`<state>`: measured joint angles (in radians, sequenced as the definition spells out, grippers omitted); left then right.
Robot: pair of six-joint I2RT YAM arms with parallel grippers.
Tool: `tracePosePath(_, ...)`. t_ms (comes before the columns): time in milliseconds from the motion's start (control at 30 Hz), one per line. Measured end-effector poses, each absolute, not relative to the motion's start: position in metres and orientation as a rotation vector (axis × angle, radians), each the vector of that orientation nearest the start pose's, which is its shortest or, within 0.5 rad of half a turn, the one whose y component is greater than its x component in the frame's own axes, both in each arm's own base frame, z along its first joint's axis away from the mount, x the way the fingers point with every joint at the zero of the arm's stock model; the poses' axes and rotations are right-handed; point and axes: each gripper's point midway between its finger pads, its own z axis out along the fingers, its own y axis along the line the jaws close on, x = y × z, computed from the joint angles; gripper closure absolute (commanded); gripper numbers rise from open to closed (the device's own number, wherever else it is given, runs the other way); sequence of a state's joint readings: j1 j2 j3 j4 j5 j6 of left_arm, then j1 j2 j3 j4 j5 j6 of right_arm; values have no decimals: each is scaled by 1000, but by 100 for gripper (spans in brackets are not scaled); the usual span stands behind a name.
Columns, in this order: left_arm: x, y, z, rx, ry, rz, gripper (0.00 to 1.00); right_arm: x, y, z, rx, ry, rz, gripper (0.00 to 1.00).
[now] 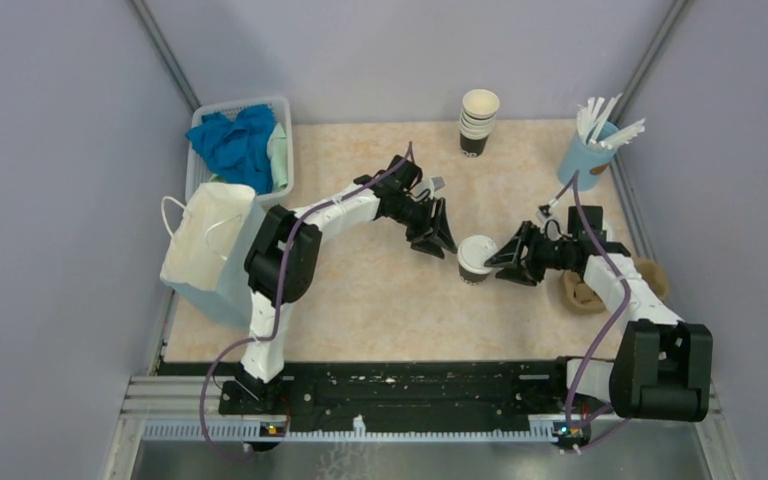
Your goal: Pack the takeout coffee
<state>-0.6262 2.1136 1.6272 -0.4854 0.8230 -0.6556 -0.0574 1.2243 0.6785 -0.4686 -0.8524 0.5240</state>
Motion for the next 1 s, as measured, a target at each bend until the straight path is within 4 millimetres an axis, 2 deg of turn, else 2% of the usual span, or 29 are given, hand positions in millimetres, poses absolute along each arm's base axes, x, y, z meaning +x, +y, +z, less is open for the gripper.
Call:
tracePosePath(133, 295, -392, 112, 331, 2799, -1460, 44, 246, 128, 129, 387, 2492, 1257, 47)
tracePosePath(300, 294, -391, 112, 332, 2804, -1457, 44, 259, 124, 136, 374, 2473, 1249, 54)
tracePosePath(767, 309, -403, 132, 357, 2722, -1500, 46, 258, 124, 131, 381, 2492, 1252, 57)
tracePosePath(1000, 312, -406, 125, 357, 2729, -1502, 51, 258, 124, 130, 381, 2493, 1250, 57)
